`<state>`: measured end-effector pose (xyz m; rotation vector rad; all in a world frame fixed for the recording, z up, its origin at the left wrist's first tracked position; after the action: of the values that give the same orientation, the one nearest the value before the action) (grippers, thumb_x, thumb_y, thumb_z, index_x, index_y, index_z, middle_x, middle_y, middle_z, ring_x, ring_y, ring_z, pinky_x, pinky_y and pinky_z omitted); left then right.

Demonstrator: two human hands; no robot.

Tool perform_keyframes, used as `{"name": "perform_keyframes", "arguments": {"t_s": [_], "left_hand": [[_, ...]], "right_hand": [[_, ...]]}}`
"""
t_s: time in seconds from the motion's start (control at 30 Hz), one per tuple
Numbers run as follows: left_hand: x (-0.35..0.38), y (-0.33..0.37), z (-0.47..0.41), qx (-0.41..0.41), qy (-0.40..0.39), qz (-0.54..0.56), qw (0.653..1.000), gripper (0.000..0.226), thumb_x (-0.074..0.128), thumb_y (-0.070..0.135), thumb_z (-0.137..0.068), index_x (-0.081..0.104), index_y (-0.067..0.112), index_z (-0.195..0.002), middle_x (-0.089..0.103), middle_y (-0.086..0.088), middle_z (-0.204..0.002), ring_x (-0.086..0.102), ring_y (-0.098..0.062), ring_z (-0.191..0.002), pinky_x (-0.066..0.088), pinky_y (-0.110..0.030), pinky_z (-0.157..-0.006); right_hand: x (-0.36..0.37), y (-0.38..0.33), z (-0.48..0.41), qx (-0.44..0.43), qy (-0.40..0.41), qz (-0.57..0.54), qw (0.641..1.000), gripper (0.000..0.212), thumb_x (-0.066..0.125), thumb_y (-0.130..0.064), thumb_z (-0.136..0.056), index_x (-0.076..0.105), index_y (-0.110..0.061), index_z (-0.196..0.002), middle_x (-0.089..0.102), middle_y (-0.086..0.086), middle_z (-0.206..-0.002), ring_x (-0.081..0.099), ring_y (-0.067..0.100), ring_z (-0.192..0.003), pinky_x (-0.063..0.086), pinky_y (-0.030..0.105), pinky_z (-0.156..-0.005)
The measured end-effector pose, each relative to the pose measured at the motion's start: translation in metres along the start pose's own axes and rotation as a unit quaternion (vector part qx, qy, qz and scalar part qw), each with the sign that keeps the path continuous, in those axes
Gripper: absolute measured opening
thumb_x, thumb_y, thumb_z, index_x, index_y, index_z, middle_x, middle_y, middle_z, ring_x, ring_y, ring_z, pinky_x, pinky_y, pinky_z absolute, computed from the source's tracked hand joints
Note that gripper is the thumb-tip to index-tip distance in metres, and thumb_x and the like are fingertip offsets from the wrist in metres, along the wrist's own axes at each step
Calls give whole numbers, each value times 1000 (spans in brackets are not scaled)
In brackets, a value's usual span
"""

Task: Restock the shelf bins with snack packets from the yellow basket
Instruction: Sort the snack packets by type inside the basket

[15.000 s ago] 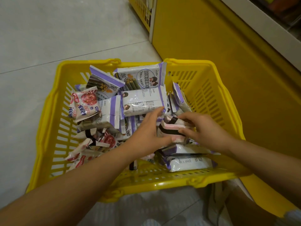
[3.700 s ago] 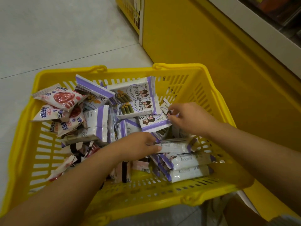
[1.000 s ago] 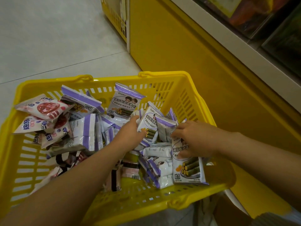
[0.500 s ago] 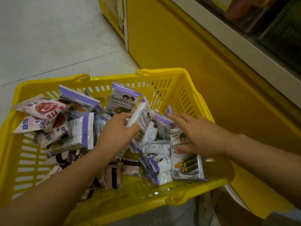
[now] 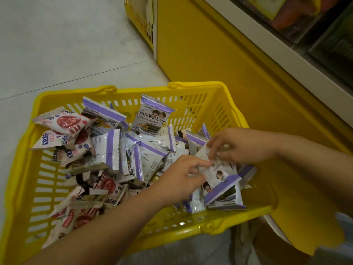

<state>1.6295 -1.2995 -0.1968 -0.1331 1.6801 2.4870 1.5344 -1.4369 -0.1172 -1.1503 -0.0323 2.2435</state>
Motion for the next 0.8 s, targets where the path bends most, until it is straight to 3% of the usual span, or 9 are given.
{"name": "perform_keyframes", "arguments": {"t_s": [0.07, 0.2, 0.3, 0.4, 0.47, 0.53, 0.6, 0.67, 0.8], "left_hand": [[-2, -3, -2, 4, -15, 8, 1000, 25, 59, 26, -93, 61, 43, -111, 42, 23, -127, 49, 3, -115, 47, -22, -91], [-8, -11, -7, 7, -46, 46, 998, 21, 63, 23, -91, 69, 43, -92, 53, 39, -107, 48, 19, -110, 45, -30, -98], [-16, -18, -12, -10, -58, 88, 994, 21, 63, 15, -91, 72, 34, -90, 63, 19, -117, 55, 8, -113, 45, -30, -101], [-35, -21, -22, -25, -55, 88, 994, 19, 59, 7, -92, 70, 22, -88, 74, 3, -100, 68, -8, -96, 52, -22, -87], [-50, -26, -35, -35, 13, -18, 999, 23, 56, 5, -92, 67, 23, -84, 73, 1, -90, 68, -11, -80, 53, -21, -74], [-62, -32, -49, -43, 94, -169, 980, 24, 52, 7, -93, 66, 26, -92, 69, 0, -98, 63, -9, -77, 51, -22, -66], [-66, -34, -65, -21, 114, -278, 953, 29, 50, 9, -95, 62, 25, -116, 63, -1, -120, 62, -17, -97, 52, -31, -79], [-61, -34, -82, 28, 68, -375, 924, 39, 50, 10, -94, 53, 25, -131, 58, -3, -130, 57, -24, -110, 48, -38, -90], [-53, -39, -114, 48, 45, -501, 863, 48, 56, 11, -89, 40, 21, -133, 60, -6, -126, 53, -26, -116, 23, -42, -110]], "right_hand": [[3, -2, -16, 25, 36, 16, 999, 26, 51, -27, -96, 62, -25, -119, 59, -1, -126, 55, 15, -110, 44, 31, -92], [18, -3, -58, 44, 50, 95, 993, 48, 53, -40, -93, 46, -25, -138, 45, 3, -136, 45, 23, -122, 43, 41, -98], [24, 0, -81, 61, -21, 179, 982, 60, 49, -55, -91, 41, -26, -142, 41, 6, -144, 40, 28, -129, 41, 46, -101], [29, -1, -82, 62, -93, 231, 967, 71, 47, -71, -82, 41, -32, -142, 35, 5, -149, 35, 29, -133, 40, 48, -103], [32, -2, -73, 54, -106, 225, 967, 74, 43, -79, -77, 48, -34, -135, 37, 3, -146, 39, 28, -130, 43, 47, -98], [34, -3, -63, 51, -104, 211, 971, 73, 43, -81, -75, 54, -32, -128, 45, 1, -140, 48, 26, -122, 47, 44, -92], [34, -4, -57, 50, -88, 197, 975, 70, 44, -81, -75, 57, -30, -121, 57, -1, -125, 57, 22, -106, 51, 39, -84], [34, -4, -56, 50, -71, 199, 976, 69, 43, -82, -74, 59, -28, -114, 63, -3, -110, 59, 20, -93, 50, 34, -75], [34, 0, -56, 50, -58, 214, 974, 71, 39, -83, -75, 60, -26, -111, 63, -2, -103, 57, 20, -93, 39, 32, -69]]}}
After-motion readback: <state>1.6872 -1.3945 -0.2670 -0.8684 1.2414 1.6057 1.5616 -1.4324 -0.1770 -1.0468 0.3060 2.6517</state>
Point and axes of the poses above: each hand's wrist, its own z-axis away from the middle knuckle, its own x-axis out of the palm, y = z × x, the point moved 2 cm from there along -z, towards the middle knuckle
